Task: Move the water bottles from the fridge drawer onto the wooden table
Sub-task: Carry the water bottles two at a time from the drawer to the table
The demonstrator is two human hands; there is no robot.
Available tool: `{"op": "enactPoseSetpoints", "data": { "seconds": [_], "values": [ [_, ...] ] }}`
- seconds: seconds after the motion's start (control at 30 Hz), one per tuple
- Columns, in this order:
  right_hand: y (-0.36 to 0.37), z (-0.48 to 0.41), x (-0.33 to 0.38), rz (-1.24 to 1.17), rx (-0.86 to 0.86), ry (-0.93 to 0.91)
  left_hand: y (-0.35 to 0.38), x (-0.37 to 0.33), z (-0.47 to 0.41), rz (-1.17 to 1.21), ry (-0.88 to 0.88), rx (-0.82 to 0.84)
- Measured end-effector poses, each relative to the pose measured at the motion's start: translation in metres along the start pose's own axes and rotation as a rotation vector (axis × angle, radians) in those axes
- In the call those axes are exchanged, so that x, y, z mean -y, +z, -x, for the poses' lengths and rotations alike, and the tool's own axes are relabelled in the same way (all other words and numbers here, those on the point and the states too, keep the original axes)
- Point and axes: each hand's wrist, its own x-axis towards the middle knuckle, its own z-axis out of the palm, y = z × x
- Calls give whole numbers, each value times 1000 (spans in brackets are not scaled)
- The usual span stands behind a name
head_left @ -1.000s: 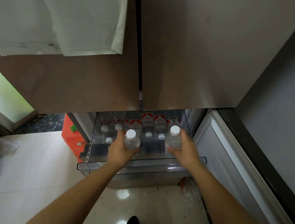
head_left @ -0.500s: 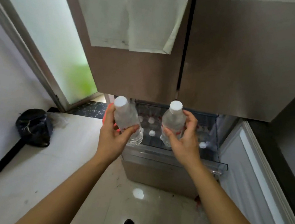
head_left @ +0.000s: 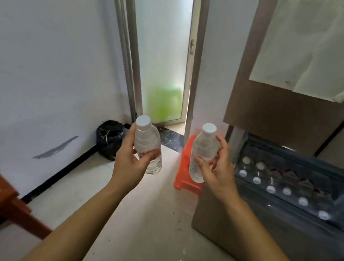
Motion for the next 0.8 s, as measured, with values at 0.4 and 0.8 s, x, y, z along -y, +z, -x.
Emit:
{"op": "enactPoseSetpoints", "data": {
  "seconds": [0.4,0.8],
  "values": [
    [404,-1,180,-225,388,-192,-394,75,35,-203,-83,-414],
    [721,16,250,-344,824,-336,-624,180,59,-347,-251,-793]
  ]
}}
